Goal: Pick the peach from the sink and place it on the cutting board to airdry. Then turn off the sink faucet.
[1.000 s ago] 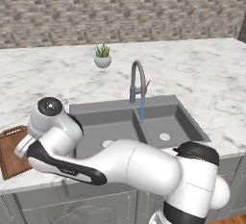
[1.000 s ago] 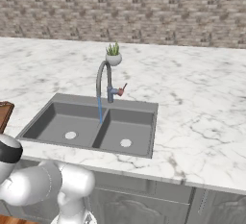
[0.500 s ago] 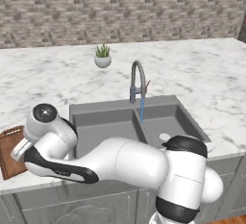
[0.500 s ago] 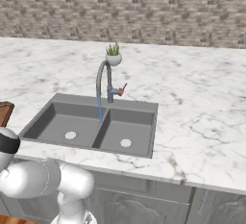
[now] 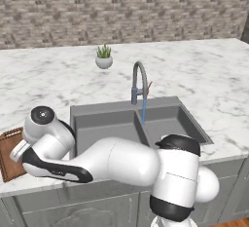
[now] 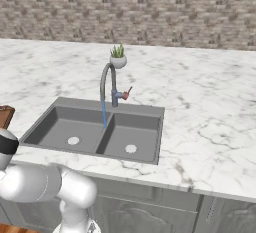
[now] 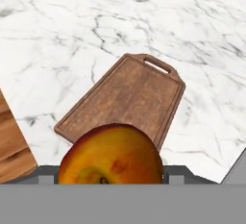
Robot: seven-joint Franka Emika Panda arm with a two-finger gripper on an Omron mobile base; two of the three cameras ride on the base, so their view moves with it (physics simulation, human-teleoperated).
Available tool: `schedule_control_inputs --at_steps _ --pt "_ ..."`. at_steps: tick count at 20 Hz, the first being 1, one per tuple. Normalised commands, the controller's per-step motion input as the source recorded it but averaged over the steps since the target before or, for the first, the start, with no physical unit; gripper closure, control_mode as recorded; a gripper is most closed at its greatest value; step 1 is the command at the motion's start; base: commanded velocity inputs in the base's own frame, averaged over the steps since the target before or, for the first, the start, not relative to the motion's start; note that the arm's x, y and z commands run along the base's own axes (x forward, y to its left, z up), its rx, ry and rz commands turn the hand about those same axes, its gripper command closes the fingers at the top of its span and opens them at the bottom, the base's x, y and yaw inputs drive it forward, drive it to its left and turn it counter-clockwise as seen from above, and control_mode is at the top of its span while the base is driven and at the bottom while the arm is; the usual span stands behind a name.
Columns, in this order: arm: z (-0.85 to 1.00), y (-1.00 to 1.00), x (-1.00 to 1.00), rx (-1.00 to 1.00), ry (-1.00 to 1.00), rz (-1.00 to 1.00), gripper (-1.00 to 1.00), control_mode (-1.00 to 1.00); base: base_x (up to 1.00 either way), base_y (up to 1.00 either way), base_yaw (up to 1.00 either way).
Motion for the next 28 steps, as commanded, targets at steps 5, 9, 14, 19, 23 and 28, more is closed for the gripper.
schedule_control_inputs --at_steps 5,9,14,19,23,28 --pt "-0.15 0.08 0.2 0.0 0.05 -0.05 1.0 -1.0 0.0 0.0 0.0" --pt "-0.18 0.01 0.19 0.02 0.08 -0.05 1.0 -1.0 0.0 0.0 0.0" --pt "-0.24 0.02 0.15 0.01 0.08 -0.03 1.0 -1.0 0.0 0.0 0.0" --pt "-0.25 0.1 0.04 0.0 0.05 -0.03 1.0 -1.0 0.0 0.0 0.0" --pt "-0.26 0.13 0.01 0.0 0.03 -0.03 1.0 -1.0 0.0 0.0 0.0" --pt "-0.15 0.13 0.06 0.0 0.02 -0.04 1.0 -1.0 0.0 0.0 0.0"
